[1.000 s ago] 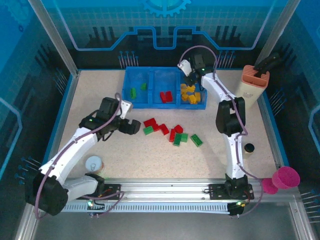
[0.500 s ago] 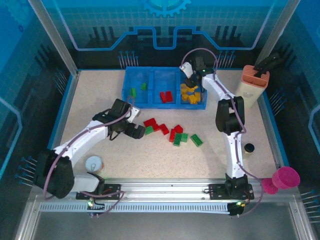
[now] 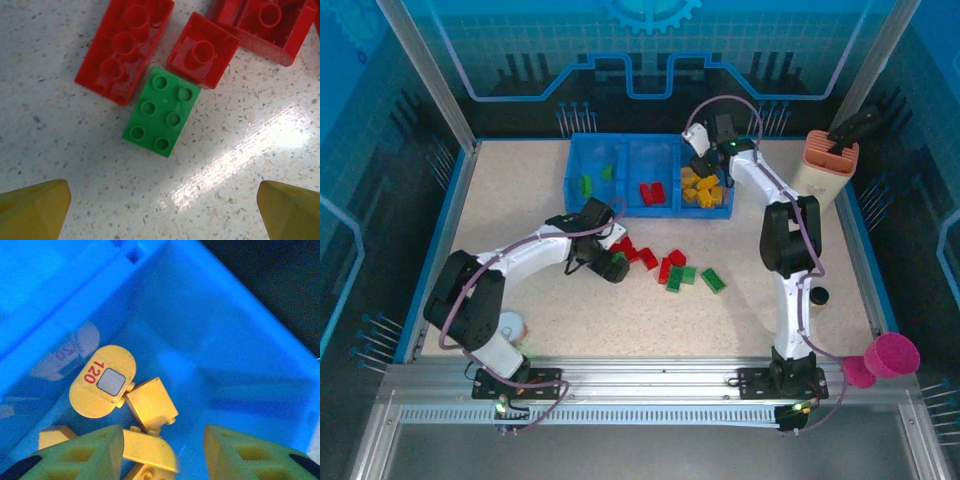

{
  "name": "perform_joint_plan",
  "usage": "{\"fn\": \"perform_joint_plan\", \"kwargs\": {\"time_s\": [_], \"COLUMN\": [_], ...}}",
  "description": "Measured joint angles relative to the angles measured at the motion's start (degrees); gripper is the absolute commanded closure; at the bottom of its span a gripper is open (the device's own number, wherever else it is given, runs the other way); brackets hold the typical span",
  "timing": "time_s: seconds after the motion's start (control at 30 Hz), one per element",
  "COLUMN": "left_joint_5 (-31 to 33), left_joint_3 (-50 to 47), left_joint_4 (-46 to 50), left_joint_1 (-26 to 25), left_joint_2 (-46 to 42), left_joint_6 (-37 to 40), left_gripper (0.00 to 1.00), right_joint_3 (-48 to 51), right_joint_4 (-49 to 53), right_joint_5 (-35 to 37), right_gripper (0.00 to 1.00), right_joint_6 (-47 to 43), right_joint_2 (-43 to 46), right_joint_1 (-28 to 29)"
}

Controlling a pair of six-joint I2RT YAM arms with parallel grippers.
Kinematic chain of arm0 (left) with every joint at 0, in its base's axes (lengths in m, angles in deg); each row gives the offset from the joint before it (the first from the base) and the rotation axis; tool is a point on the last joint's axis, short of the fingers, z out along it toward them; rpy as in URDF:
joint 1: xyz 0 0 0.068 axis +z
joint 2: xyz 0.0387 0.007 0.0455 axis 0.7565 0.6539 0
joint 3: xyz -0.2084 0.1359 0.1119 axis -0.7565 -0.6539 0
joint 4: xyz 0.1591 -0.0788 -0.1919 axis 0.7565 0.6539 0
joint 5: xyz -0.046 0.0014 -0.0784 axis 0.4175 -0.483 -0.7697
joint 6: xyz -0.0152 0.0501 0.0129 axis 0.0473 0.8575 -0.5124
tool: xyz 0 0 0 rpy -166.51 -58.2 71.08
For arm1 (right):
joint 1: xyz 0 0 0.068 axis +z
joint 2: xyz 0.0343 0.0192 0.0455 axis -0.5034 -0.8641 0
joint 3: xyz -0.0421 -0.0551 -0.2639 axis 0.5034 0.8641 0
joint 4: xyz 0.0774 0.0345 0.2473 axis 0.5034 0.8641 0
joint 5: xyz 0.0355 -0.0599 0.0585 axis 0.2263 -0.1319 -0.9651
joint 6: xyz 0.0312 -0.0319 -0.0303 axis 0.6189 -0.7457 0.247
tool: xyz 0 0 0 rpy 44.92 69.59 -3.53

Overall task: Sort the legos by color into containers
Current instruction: Pick up the lego from the center of the table.

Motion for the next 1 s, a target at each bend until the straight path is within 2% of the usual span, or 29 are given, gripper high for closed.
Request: {"fn": "perform_joint_plan", "kwargs": {"time_s": [0.3, 0.43, 0.63, 1.0], "left_joint_5": [4.79, 5.38, 5.27, 3.13], "left_joint_3": [1.62, 3.41, 5.64, 8.96], "left_joint_4": [-1.64, -2.69, -4.04, -0.81], "left_joint_1": [-0.68, -0.68, -0.92, -1.09], "left_joint_2": [7.48, 9.55, 12.70, 15.21], "left_joint_6": [2.10, 2.58, 3.61, 5.11], "left_gripper": [0.02, 0.03, 0.03, 0.20], "right_joint_3": [15.72, 19.10, 22.84, 24.90], "right_joint_4": [-9.40, -12.90, -15.41, -17.22], "right_joint_5": [0.66, 1.51, 3.54, 4.66], "right_gripper": [0.39, 0.32, 0.31, 0.31], "right_joint_6": [3.37, 3.85, 3.78, 3.74], "right_joint_2": [13.68, 15.69, 16.04, 17.38], "right_joint_1": [2.56, 3.89, 4.07, 4.07]}}
